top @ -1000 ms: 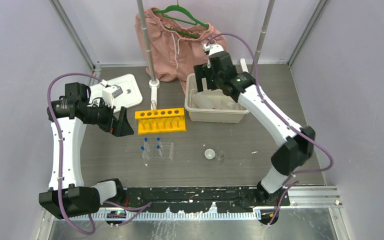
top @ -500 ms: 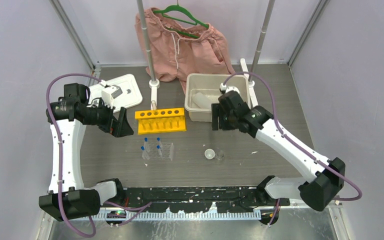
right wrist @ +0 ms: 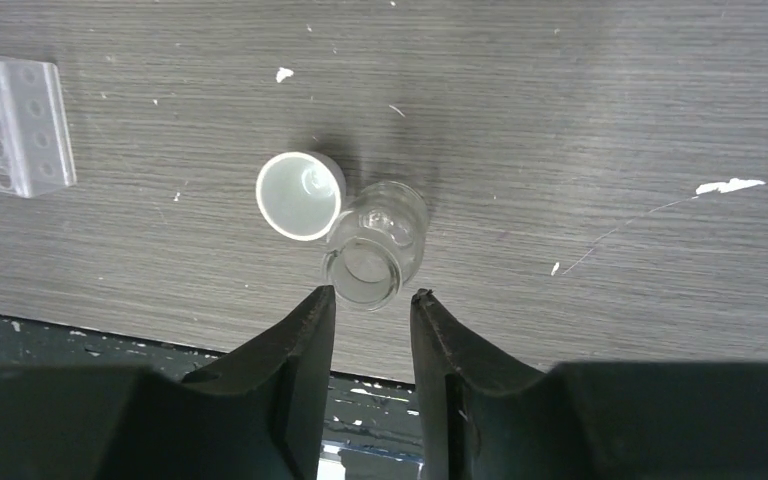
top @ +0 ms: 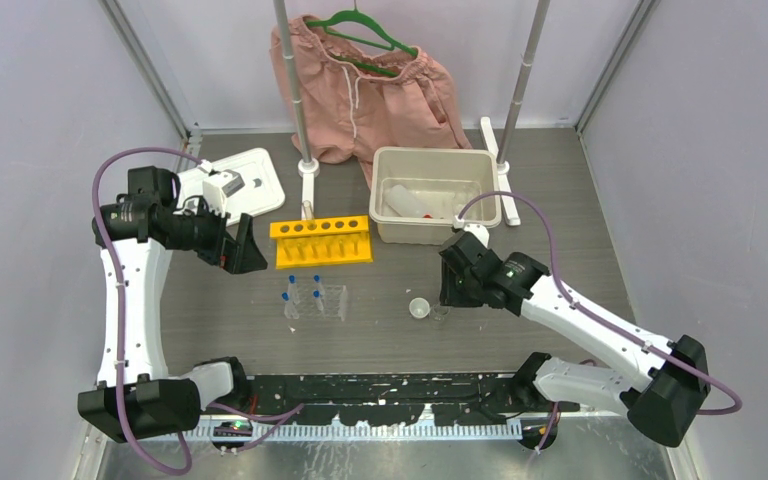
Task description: Organize the chemistry lab equipment
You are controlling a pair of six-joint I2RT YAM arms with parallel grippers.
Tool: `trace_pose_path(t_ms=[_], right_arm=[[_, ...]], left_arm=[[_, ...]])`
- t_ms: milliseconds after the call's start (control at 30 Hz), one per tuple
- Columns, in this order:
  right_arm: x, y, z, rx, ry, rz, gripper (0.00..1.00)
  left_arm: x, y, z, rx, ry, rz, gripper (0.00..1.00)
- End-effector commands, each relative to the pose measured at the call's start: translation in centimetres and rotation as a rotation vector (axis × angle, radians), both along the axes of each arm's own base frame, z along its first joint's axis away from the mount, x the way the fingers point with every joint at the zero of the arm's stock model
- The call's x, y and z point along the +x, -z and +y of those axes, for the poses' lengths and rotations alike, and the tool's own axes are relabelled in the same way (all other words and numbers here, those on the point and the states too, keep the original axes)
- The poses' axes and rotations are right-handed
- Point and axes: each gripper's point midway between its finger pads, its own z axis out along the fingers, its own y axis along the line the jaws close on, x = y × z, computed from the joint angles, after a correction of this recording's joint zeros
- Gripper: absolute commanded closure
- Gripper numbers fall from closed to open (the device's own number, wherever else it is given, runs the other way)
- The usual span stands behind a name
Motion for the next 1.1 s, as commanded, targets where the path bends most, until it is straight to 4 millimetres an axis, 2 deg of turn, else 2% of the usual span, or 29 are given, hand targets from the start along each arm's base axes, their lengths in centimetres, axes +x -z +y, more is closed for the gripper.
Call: trace_pose_path(t_ms=[0,267,600,733,933,1067], right_arm=[[0.7,0.1,1.0,0.061,0.039,-0.029,0.62],[1.1,2.3,1.7,0.040,0.024,0.004,0.69],[0.9,4.5,1.4,-0.009,0.018,0.041,0.75],[0.6,4.6,1.1,-0.020,0.008,0.052,0.76],[0.3,3.2,1.0,-0.001,-0.005,0.034,0.72],[-0.2,3.0,1.0,0.001,-0.023,0.050,0.69]], left_arm=[[0.3,-1.0,-0.5,-0.031,0.009,-0.045,0.06],[0.2,-0.8,-0.4,-0.031,0.016,-0.031,0.11],[0.4,-0.8,-0.4,-0.034,0.021,-0.030,0.14],[0.5,-0.9,-0.4,-0.034,0.021,-0.030,0.14],[0.5,-0.9,-0.5,-0.037,0.022,-0.029,0.14],[0.5,-0.9,-0.4,-0.036,0.021,-0.029,0.14]])
